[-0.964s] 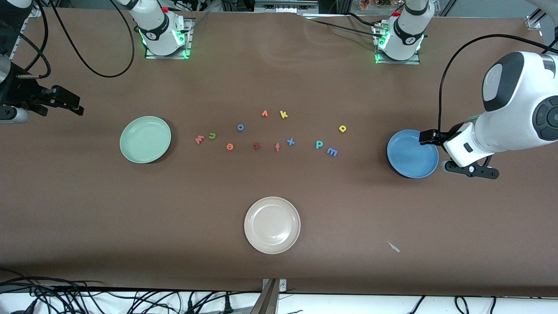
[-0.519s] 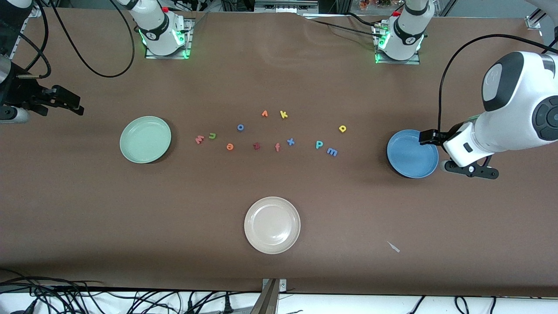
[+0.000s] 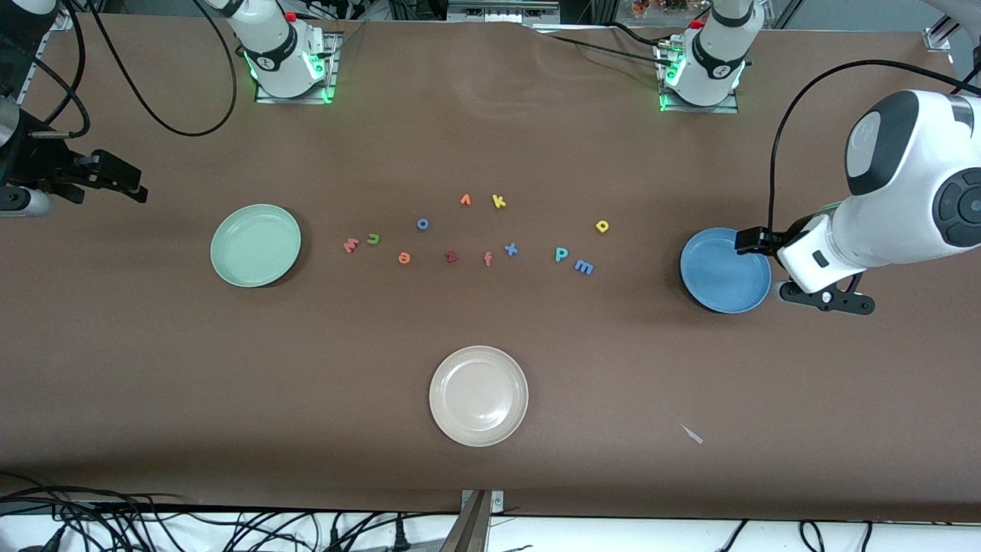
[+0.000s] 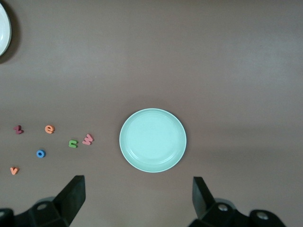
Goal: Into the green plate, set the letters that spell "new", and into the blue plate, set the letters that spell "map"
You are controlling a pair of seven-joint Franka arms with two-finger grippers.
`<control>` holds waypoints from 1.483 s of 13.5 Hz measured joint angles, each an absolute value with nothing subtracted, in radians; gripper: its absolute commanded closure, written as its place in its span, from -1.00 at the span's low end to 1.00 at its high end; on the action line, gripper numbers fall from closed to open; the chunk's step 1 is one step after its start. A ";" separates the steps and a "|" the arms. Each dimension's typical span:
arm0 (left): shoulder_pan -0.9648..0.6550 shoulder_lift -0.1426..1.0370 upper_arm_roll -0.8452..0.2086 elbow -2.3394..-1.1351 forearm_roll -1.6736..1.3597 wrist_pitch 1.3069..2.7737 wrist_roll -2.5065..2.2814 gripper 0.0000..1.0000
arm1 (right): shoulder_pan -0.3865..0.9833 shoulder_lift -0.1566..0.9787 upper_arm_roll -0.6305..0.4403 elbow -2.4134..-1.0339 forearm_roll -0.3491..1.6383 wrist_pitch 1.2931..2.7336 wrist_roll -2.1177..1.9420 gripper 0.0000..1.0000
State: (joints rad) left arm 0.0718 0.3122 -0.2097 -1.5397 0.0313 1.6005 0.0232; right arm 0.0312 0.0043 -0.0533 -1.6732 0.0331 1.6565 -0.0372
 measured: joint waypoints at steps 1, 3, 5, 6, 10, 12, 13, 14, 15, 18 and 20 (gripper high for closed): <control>0.071 0.312 -0.210 -1.540 0.031 1.600 0.023 -1.00 | 0.031 0.004 -0.053 -1.673 0.033 1.657 -0.037 -1.00; 0.071 0.312 -0.210 -1.540 0.031 1.600 0.023 -1.00 | 0.031 0.004 -0.053 -1.673 0.033 1.656 -0.037 -1.00; 0.071 0.312 -0.210 -1.540 0.031 1.601 0.023 -1.00 | 0.031 0.004 -0.053 -1.673 0.033 1.656 -0.037 -1.00; 0.071 0.312 -0.210 -1.540 0.031 1.600 0.023 -1.00 | 0.031 0.004 -0.053 -1.673 0.033 1.656 -0.037 -1.00; 0.071 0.312 -0.210 -1.540 0.031 1.600 0.023 -1.00 | 0.031 0.004 -0.053 -1.673 0.033 1.656 -0.037 -1.00; 0.071 0.312 -0.210 -1.540 0.031 1.600 0.023 -1.00 | 0.031 0.004 -0.053 -1.673 0.033 1.656 -0.037 -1.00; 0.071 0.312 -0.210 -1.540 0.031 1.600 0.023 -1.00 | 0.031 0.004 -0.053 -1.673 0.033 1.656 -0.037 -1.00; 0.071 0.312 -0.210 -1.540 0.031 1.600 0.023 -1.00 | 0.031 0.004 -0.053 -1.673 0.033 1.656 -0.037 -1.00; 0.070 0.312 -0.210 -1.540 0.031 1.600 0.023 -1.00 | 0.031 0.004 -0.052 -1.673 0.033 1.656 -0.037 -1.00; 0.065 0.319 -0.212 -1.548 0.031 1.598 0.022 -1.00 | 0.033 0.004 -0.037 -1.673 0.033 1.656 -0.037 -1.00; 0.052 0.334 -0.215 -1.551 0.031 1.596 0.007 -1.00 | 0.033 0.004 -0.025 -1.673 0.027 1.656 -0.037 -1.00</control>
